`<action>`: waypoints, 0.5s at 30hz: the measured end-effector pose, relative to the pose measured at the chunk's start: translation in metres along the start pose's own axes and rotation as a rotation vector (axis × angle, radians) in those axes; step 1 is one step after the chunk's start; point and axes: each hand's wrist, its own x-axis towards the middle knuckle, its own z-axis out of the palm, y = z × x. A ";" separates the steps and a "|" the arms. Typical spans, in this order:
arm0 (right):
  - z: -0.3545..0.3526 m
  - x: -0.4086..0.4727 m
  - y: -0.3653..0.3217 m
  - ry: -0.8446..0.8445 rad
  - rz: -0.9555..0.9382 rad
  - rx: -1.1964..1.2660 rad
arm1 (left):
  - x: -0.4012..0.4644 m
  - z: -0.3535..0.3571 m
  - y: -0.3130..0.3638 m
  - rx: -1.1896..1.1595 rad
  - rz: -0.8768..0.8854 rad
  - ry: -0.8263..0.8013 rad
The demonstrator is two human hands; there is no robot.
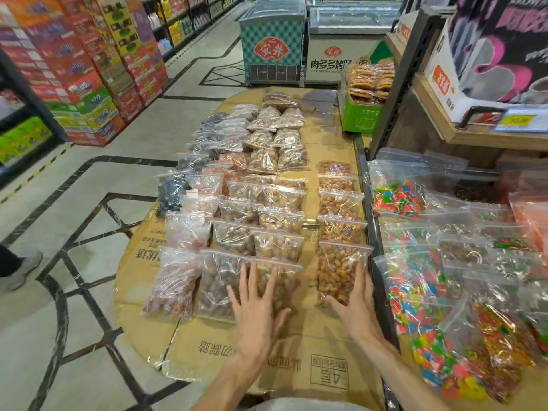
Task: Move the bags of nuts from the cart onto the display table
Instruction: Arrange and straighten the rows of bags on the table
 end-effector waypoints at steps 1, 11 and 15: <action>0.002 0.001 0.000 0.009 -0.008 -0.074 | -0.001 0.002 -0.005 0.062 -0.018 -0.054; 0.006 -0.011 -0.004 0.058 -0.046 -0.276 | -0.008 0.017 -0.041 0.111 -0.047 0.019; 0.004 -0.009 -0.003 0.027 -0.028 -0.294 | -0.001 0.023 -0.050 0.142 -0.055 0.014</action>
